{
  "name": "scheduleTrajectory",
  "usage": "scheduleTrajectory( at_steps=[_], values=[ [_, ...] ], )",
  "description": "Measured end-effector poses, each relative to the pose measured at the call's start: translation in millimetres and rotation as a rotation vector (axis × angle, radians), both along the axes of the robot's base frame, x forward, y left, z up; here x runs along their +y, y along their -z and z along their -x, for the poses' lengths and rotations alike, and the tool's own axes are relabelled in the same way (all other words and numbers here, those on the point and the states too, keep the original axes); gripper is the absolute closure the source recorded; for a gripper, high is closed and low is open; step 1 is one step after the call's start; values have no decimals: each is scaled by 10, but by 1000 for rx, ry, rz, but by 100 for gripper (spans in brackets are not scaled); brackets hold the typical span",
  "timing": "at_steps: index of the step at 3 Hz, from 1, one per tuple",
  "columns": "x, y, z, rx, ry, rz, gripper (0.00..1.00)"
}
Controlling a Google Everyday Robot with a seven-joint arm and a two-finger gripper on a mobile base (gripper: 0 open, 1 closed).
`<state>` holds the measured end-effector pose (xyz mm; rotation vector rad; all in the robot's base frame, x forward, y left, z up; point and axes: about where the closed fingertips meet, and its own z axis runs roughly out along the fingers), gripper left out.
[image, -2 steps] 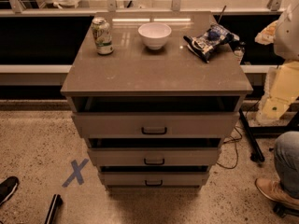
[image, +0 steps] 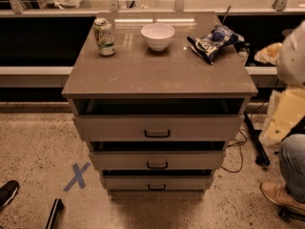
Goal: Open top drawer
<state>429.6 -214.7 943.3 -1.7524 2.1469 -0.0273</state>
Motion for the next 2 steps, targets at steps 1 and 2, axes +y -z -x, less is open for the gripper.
scheduleTrajectory(
  at_steps=[1,2],
  values=[
    [-20,557,164,-32,-50,-82,0],
    [-18,956,142,-117,-81,-175,0]
  ],
)
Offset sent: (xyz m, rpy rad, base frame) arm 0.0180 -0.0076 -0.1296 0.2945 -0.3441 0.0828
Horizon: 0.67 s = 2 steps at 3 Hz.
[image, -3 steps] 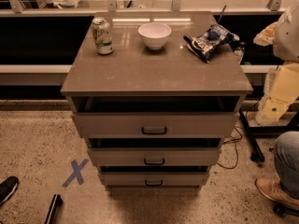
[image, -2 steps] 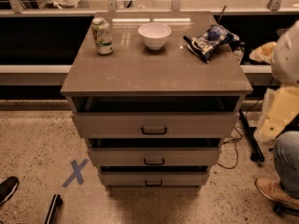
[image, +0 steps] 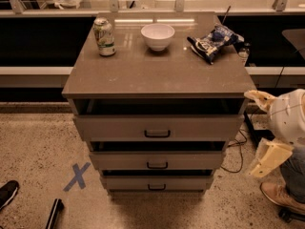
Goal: Open top drawer
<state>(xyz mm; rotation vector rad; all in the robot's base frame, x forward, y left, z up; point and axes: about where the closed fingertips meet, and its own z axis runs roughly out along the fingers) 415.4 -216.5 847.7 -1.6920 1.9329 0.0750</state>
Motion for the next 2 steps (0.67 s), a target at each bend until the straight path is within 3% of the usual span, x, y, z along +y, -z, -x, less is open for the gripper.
scheduleTrajectory(
  at_steps=[1,2],
  values=[
    [-35,-85,-154,-88,3,7,0],
    [-8,162,-187,-60,-11,5,0]
  ],
)
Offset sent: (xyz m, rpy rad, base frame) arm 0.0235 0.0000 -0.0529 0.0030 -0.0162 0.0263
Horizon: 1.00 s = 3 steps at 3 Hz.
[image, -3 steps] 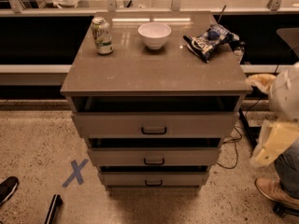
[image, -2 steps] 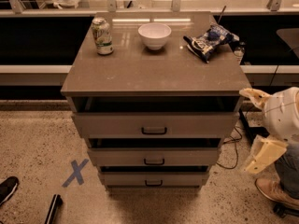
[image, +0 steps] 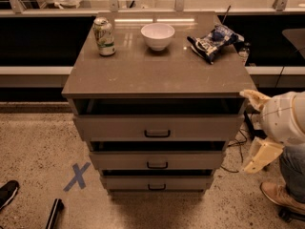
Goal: Open top drawer
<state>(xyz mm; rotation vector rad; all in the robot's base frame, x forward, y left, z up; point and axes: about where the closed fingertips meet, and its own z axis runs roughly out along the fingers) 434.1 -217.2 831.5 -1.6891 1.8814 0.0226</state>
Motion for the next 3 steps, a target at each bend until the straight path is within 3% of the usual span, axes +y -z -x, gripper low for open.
scheduleTrajectory(
  at_steps=[1,2,3],
  values=[
    [8,466,-28,10,-16,-44,0],
    [-16,896,-62,-43,-52,-113,0],
    [-76,1092,-116,-50,-89,-148,0]
  ],
)
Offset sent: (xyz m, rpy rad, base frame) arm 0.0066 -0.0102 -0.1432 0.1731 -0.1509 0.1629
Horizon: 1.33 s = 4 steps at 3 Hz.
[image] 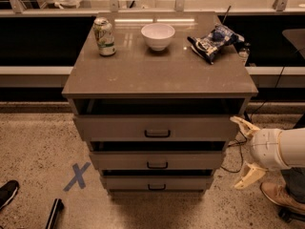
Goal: Open top drawer
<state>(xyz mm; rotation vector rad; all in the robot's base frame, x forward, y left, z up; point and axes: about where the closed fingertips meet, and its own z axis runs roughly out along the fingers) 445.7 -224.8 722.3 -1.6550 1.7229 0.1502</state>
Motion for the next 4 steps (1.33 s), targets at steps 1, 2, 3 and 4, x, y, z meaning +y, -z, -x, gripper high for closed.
scheduleTrajectory(
  at_steps=[1,2,3,4],
  values=[
    [12,22,-15,-6,2,5,0],
    [19,265,-159,-13,-8,64,0],
    [43,517,-396,-16,-41,136,0],
    [74,672,-651,-11,-71,210,0]
  ],
)
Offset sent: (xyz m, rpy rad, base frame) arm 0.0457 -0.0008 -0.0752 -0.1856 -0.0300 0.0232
